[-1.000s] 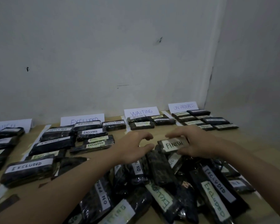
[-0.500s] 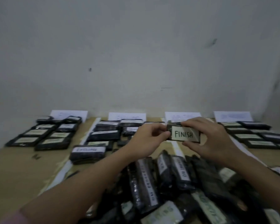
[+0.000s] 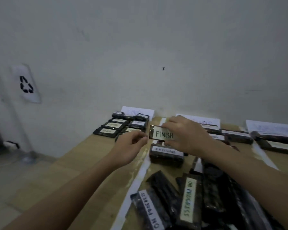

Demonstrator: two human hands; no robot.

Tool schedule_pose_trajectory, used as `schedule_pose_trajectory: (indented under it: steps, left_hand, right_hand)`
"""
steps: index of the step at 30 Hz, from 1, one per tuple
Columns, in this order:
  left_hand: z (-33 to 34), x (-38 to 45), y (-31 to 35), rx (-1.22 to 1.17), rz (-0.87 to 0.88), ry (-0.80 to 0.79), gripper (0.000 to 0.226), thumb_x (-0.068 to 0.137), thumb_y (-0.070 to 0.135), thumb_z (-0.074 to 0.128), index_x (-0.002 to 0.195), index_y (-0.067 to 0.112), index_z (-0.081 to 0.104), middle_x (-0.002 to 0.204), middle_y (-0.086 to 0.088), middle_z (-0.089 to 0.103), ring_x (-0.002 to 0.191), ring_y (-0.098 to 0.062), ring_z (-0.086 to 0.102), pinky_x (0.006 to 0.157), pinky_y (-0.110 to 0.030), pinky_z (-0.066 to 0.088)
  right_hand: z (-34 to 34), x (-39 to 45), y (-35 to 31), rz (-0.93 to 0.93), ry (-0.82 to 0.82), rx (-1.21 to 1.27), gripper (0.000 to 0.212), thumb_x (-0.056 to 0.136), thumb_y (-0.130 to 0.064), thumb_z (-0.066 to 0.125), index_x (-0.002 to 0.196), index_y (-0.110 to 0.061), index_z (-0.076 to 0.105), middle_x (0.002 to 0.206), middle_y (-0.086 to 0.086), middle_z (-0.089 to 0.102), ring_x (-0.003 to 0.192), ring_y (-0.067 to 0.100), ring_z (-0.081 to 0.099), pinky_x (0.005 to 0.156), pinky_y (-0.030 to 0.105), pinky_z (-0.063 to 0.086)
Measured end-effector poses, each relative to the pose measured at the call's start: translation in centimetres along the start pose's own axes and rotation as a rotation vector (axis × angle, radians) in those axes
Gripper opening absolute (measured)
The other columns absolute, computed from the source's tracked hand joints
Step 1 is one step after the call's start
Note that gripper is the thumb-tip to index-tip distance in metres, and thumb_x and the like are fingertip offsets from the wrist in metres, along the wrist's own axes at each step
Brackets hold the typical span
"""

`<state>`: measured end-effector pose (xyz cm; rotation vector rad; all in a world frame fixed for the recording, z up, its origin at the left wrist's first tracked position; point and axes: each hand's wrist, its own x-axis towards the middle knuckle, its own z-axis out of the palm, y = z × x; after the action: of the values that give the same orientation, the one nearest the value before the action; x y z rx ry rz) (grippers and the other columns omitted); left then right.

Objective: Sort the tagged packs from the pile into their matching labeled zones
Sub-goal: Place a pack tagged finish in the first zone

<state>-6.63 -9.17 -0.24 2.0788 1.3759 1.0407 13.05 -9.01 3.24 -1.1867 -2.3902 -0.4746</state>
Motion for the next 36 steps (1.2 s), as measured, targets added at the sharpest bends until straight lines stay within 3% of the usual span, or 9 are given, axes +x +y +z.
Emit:
schedule_pose_trajectory:
  steps: [4,9,15,19,23,29,31,33,36]
  left_hand:
    - [-1.2,-0.3,-5.2,0.114,-0.057,0.029,0.02,0.092,0.021,0.054,0.109,0.013,0.062,0.1,0.004,0.063,0.093,-0.006,0.058,0.07,-0.003,0.037]
    - [-0.2,0.6,-9.7,0.323,0.007,-0.057,0.031,0.093,0.029,0.047,0.123,0.019,0.054,0.125,0.004,0.053,0.113,-0.014,0.049,0.096,-0.029,0.039]
    - [1.6,1.5,-12.7,0.446,0.126,-0.097,0.046,0.088,0.04,0.03,0.125,0.024,0.052,0.129,0.01,0.049,0.12,-0.008,0.042,0.097,-0.025,0.028]
    - [1.7,1.6,-13.4,0.439,0.144,-0.121,0.054,0.086,0.047,0.02,0.129,0.028,0.048,0.134,0.014,0.044,0.124,-0.002,0.036,0.097,-0.02,0.022]
    - [1.8,1.6,-13.5,0.437,0.141,-0.126,0.065,0.08,0.052,0.01,0.13,0.03,0.045,0.134,0.016,0.041,0.123,0.0,0.034,0.094,-0.019,0.021]
    - [1.8,1.7,-13.4,0.454,0.128,-0.15,0.055,0.085,0.046,0.02,0.131,0.03,0.045,0.135,0.016,0.041,0.124,-0.001,0.034,0.097,-0.021,0.021]
    - [1.7,1.9,-13.4,0.459,0.118,-0.157,0.054,0.084,0.045,0.022,0.13,0.031,0.045,0.135,0.016,0.041,0.125,0.0,0.034,0.098,-0.02,0.021]
    - [1.5,2.0,-13.3,0.47,0.118,-0.16,0.053,0.083,0.045,0.024,0.129,0.03,0.047,0.134,0.015,0.043,0.124,-0.001,0.036,0.097,-0.02,0.022]
    - [1.3,2.1,-12.6,0.465,0.128,-0.168,0.047,0.085,0.041,0.031,0.124,0.026,0.052,0.127,0.011,0.051,0.116,-0.009,0.047,0.096,-0.024,0.032]
  right_hand:
    - [3.6,4.7,-0.5,0.281,-0.084,0.133,0.06,0.08,-0.04,0.068,0.132,-0.02,0.046,0.118,0.005,0.059,0.105,0.023,0.054,0.074,0.028,0.042]
    - [9.0,8.9,0.8,0.609,-0.074,0.349,0.054,0.078,-0.039,0.072,0.12,-0.01,0.057,0.116,0.013,0.06,0.104,0.027,0.054,0.081,0.031,0.044]
    - [15.3,12.5,2.3,0.741,-0.195,0.332,0.041,0.076,-0.041,0.072,0.091,-0.008,0.055,0.097,0.013,0.06,0.08,0.025,0.054,0.053,0.023,0.032]
    - [17.2,13.7,2.8,0.75,-0.275,0.233,0.047,0.083,-0.037,0.066,0.111,-0.002,0.051,0.113,0.015,0.055,0.102,0.03,0.054,0.069,0.027,0.037]
    - [18.0,14.0,2.8,0.738,-0.34,0.205,0.035,0.088,-0.031,0.062,0.106,-0.002,0.055,0.112,0.015,0.057,0.102,0.028,0.055,0.071,0.027,0.038]
    - [16.7,13.9,3.1,0.701,-0.391,0.185,0.05,0.091,-0.04,0.054,0.059,-0.01,0.032,0.07,0.003,0.042,0.082,0.022,0.045,0.053,0.023,0.031]
    - [15.6,13.8,3.2,0.678,-0.38,0.264,0.038,0.09,-0.033,0.058,0.068,-0.005,0.047,0.073,0.006,0.045,0.086,0.026,0.049,0.055,0.023,0.036]
    - [13.9,13.0,3.6,0.587,-0.346,0.344,0.027,0.088,-0.022,0.061,0.098,0.003,0.063,0.094,0.013,0.06,0.097,0.029,0.057,0.074,0.029,0.046]
    - [10.6,11.1,3.6,0.377,-0.363,0.355,0.027,0.085,-0.022,0.064,0.11,-0.012,0.067,0.093,0.002,0.062,0.085,0.015,0.057,0.075,0.022,0.043]
